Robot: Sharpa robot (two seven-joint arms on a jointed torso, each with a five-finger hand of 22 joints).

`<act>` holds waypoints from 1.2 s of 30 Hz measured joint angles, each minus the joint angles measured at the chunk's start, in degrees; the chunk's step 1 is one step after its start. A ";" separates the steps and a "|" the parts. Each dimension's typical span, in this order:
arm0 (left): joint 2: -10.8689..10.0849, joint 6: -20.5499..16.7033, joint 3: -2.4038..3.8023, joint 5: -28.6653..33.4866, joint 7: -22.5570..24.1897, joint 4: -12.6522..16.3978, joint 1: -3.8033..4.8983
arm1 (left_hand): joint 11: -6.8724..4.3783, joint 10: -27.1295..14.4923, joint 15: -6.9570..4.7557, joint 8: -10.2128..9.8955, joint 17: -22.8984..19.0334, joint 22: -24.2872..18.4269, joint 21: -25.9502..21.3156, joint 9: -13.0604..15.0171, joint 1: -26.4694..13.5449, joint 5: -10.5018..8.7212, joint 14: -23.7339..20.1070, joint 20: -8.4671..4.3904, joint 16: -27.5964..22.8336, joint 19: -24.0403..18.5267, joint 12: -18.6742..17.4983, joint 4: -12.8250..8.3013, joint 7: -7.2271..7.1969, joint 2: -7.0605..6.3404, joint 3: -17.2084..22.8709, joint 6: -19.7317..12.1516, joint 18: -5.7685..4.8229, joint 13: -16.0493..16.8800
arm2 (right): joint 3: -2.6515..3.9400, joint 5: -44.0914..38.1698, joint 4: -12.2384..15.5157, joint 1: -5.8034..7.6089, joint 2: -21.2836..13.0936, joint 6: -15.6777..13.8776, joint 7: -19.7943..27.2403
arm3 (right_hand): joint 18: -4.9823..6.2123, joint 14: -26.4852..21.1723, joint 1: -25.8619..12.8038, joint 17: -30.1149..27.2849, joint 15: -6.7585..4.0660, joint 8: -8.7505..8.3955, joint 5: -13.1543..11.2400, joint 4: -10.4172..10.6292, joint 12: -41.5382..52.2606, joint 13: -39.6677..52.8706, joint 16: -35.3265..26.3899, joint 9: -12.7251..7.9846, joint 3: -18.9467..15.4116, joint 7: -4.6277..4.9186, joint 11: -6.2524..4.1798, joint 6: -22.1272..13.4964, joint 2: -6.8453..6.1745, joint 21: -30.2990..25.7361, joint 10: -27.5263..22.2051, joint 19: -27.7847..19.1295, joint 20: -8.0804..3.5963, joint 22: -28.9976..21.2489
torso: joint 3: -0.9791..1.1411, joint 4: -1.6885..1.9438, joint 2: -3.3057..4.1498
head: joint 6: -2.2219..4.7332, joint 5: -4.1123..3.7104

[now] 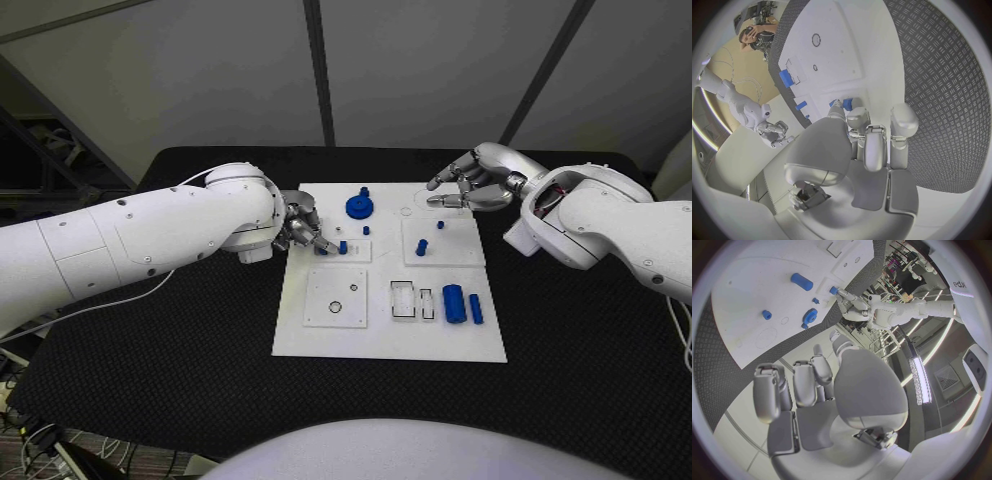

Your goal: Assemble the parts on the task board

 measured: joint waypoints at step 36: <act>-0.33 -1.57 0.03 3.55 0.54 -0.30 0.01 | 0.15 0.08 0.01 -0.02 0.00 -0.01 0.00 0.40 8.43 4.64 -0.19 0.01 0.23 -0.01 -0.42 -1.60 0.94 2.49 2.70 -2.38 0.00 -0.88 | 0.00 -0.01 0.05 0.00 -0.06 0.04 0.00 | 0.00 0.00 0.00 0.10 0.00 0.00 0.00 0.00 0.29 0.00 0.00 0.09 0.00 0.00 0.00 0.00 0.00 0.00 0.00 0.00 0.00 0.00 | 0.01 -0.02 0.02 | 0.04 0.05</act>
